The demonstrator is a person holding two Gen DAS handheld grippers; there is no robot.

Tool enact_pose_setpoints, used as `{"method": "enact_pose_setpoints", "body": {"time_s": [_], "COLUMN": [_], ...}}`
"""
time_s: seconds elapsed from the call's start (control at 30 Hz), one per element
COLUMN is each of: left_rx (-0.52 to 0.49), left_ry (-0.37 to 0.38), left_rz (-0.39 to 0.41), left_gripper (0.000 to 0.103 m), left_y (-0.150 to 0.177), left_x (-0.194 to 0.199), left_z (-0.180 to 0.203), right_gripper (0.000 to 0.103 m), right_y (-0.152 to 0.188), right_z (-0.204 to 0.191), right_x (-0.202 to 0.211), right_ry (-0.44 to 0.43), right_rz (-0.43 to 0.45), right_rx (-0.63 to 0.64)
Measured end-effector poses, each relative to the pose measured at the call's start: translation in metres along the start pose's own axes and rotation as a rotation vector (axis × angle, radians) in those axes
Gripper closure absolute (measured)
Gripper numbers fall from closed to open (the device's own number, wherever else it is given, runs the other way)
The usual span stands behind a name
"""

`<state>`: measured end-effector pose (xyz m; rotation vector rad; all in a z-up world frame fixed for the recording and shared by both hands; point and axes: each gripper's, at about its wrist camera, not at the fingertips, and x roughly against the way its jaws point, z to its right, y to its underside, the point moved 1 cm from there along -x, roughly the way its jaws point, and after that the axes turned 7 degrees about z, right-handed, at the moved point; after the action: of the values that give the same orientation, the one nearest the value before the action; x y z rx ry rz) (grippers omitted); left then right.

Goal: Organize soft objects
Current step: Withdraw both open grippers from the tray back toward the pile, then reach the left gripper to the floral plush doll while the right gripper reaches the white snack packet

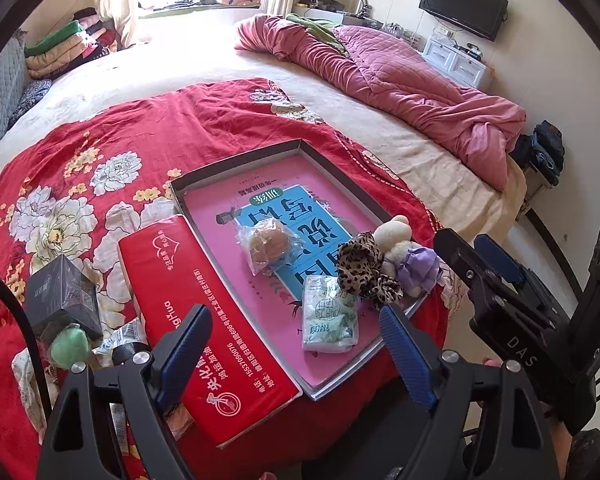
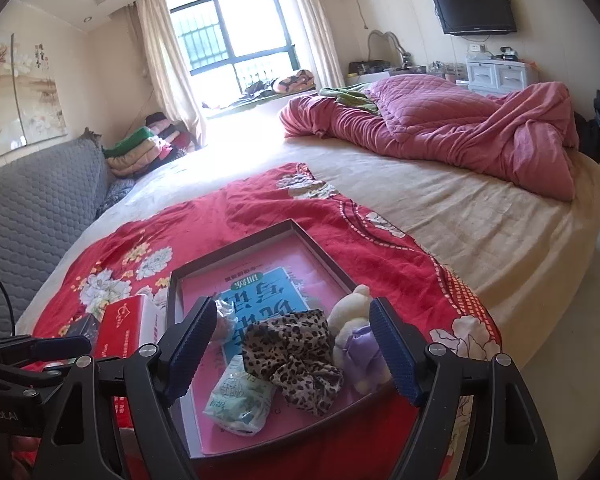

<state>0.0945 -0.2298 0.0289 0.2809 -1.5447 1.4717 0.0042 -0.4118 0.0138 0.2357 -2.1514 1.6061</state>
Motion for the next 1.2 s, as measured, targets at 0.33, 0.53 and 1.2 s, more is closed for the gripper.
{"method": "enact_pose_setpoints", "body": {"time_s": [0.33, 0.53, 1.2], "left_rx": [-0.013, -0.011, 0.074], "left_ry": [-0.043, -0.058, -0.157], "left_rz": [0.029, 0.04, 0.067], "left_gripper": [0.018, 0.018, 0.018], "left_y": [0.007, 0.013, 0.03], "left_x": [0.024, 0.036, 0.089], "left_z": [-0.013, -0.022, -0.096], "right_gripper": [0.023, 0.023, 0.023], "right_y": [-0.01, -0.017, -0.038], "right_z": [-0.014, -0.026, -0.083], "right_x": [0.018, 0.029, 0.065], "right_ry": [0.074, 0.085, -0.048], "right_rz": [0.03, 0.05, 0.1], "right_rx": [0.093, 0.135, 0.176]}}
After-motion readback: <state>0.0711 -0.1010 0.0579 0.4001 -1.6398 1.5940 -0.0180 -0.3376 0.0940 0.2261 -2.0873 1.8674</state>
